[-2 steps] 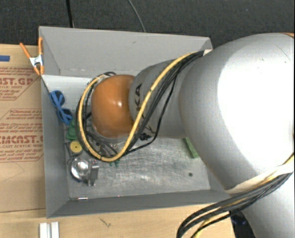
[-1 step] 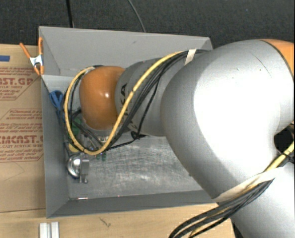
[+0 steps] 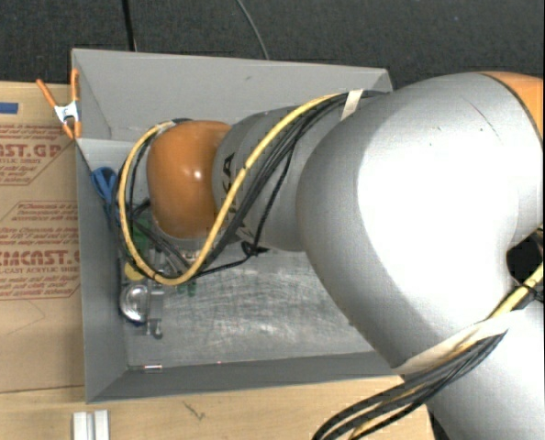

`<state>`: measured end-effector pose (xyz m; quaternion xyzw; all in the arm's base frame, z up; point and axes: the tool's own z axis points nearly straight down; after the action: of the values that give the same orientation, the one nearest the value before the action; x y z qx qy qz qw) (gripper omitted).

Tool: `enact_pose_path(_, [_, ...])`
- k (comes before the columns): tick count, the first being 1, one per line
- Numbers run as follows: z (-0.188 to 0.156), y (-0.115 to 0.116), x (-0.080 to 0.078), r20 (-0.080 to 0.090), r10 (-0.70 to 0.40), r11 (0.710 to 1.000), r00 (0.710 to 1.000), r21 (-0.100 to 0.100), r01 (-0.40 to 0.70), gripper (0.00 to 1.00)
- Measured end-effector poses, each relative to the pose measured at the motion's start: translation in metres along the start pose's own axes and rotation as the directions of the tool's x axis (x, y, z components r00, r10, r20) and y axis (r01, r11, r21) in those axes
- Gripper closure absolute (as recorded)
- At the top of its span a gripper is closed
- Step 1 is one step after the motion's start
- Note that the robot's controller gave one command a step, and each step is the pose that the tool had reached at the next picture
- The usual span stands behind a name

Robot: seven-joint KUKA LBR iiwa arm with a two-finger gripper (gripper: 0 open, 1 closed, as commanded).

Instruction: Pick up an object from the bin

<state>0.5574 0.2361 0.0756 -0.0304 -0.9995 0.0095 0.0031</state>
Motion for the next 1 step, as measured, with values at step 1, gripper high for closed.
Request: enact_pose_path(1, [-0.0015, -0.0012, 0.0018, 0.001, -0.009, 1.0, 1.0, -0.002, 0.009, 1.0])
